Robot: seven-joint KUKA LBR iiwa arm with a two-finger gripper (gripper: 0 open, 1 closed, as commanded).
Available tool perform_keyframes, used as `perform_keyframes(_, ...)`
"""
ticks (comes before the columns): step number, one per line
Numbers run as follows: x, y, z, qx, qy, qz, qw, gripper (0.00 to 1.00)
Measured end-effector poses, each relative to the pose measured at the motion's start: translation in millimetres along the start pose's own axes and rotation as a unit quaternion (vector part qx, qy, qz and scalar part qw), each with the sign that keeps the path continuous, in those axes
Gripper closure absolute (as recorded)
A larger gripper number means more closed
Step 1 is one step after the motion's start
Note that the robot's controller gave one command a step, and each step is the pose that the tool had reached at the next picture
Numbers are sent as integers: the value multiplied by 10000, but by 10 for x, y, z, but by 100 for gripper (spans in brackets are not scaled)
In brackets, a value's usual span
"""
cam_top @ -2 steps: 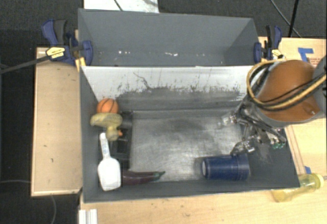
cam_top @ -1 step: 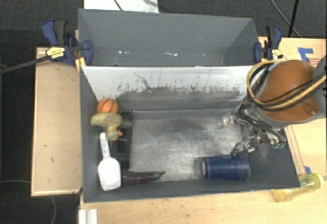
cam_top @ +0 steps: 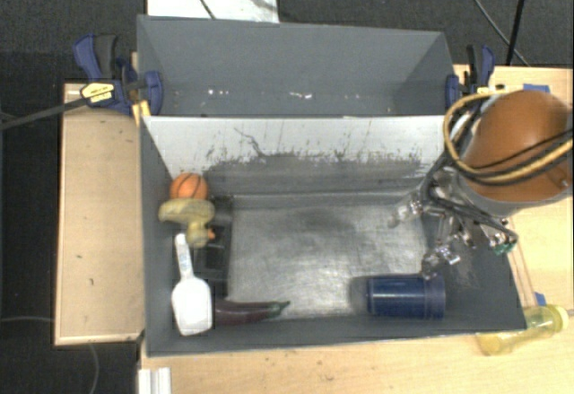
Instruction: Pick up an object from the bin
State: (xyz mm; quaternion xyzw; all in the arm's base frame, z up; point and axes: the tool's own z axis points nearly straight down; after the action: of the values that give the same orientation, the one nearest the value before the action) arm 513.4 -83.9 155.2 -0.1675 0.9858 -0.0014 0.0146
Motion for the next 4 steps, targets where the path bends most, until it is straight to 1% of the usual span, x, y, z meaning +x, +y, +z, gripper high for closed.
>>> perform_keyframes(1, 93, 723, 822, -63, 89, -1966, 9804, 100)
perform_keyframes(2, 82, 705, 818, -40, 62, -1968, 9804, 0)
perform_keyframes(3, 83, 705, 818, -40, 64, -1974, 9803, 0)
perform_keyframes(4, 55, 311, 673, -82, 116, -2285, 9735, 0)
